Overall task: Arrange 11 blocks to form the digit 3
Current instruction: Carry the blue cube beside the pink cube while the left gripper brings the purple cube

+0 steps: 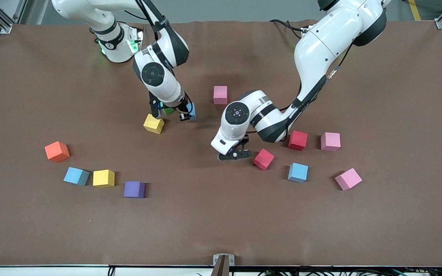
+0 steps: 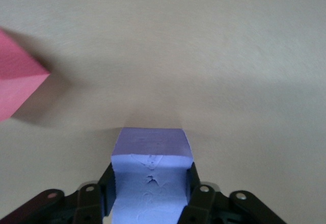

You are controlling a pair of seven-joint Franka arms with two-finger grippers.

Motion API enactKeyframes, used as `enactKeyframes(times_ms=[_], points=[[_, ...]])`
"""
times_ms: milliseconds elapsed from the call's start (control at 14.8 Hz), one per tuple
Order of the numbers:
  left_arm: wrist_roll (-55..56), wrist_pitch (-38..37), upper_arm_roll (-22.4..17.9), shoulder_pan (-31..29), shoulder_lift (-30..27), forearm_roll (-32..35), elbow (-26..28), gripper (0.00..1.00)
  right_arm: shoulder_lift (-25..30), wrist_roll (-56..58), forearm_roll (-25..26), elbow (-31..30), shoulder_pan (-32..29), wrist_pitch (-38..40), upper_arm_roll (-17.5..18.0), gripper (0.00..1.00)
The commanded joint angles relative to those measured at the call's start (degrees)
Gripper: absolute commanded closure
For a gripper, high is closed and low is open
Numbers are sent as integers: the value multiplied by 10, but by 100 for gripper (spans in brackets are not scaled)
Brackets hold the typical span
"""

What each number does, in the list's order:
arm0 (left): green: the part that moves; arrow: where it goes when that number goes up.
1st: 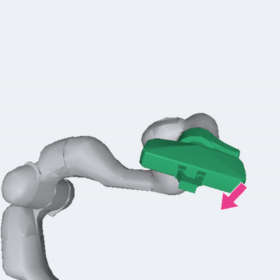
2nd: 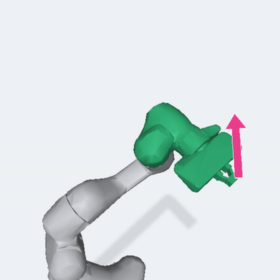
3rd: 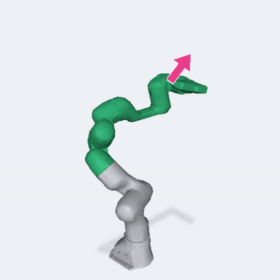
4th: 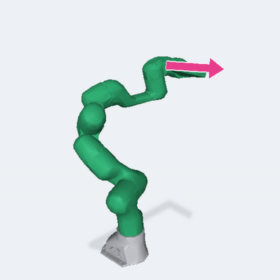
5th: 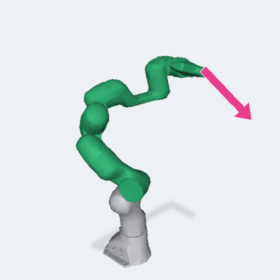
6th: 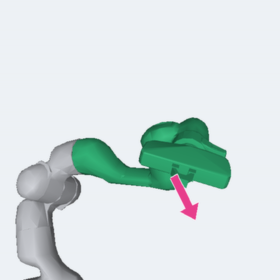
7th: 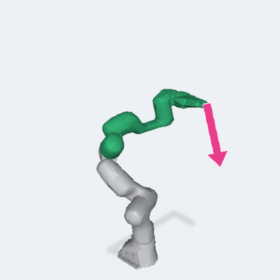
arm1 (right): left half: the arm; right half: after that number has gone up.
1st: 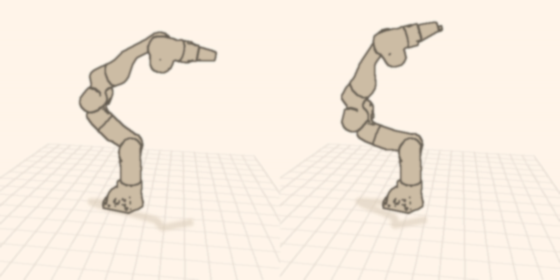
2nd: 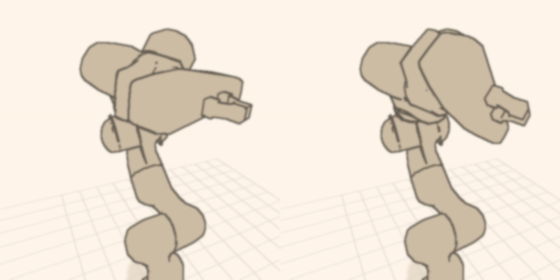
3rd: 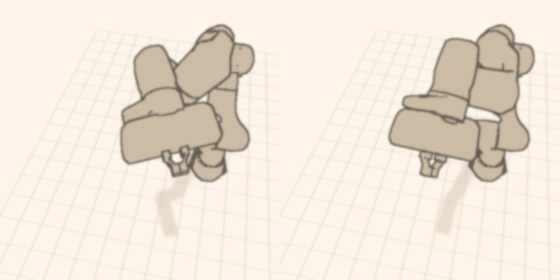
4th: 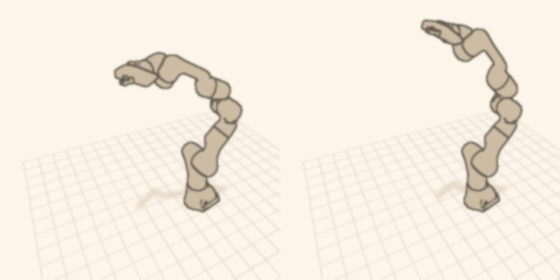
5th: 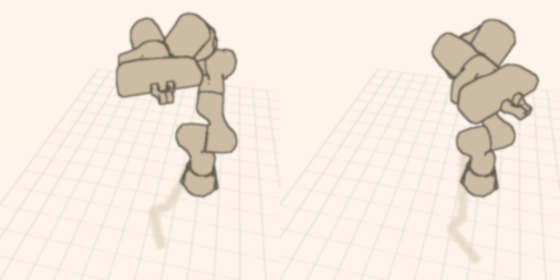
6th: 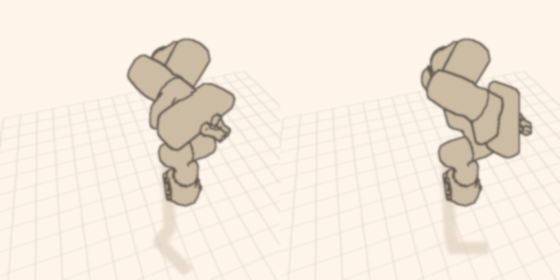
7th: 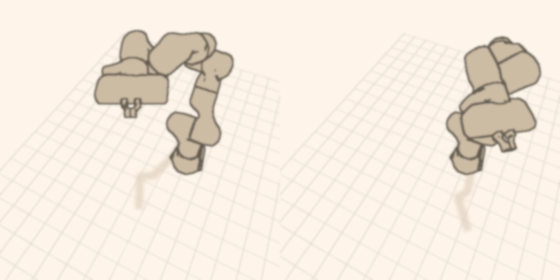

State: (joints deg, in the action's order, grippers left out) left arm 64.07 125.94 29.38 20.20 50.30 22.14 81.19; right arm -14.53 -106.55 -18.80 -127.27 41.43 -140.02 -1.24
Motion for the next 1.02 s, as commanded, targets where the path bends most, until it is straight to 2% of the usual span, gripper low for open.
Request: enactKeyframes(times_ms=[0,135,406,541,745,948], points=[[107,-13,3,-14,-56,-1,51,60,27,-9,-50,-45,-4,-37,17,100],[151,-11,29,-54,-93,-1,104,60,39,-9,-87,-69,-3,-65,27,100],[262,-3,151,-202,-144,-1,205,58,53,-9,-91,-108,-4,-104,55,100],[343,-2,189,-243,-164,-1,242,59,58,-9,-92,-125,-4,-129,71,100],[519,53,206,-249,-191,3,291,60,58,-9,-111,-133,-3,-167,101,100],[683,112,206,-247,-227,9,348,60,57,-10,-111,-133,-3,-167,106,100]])
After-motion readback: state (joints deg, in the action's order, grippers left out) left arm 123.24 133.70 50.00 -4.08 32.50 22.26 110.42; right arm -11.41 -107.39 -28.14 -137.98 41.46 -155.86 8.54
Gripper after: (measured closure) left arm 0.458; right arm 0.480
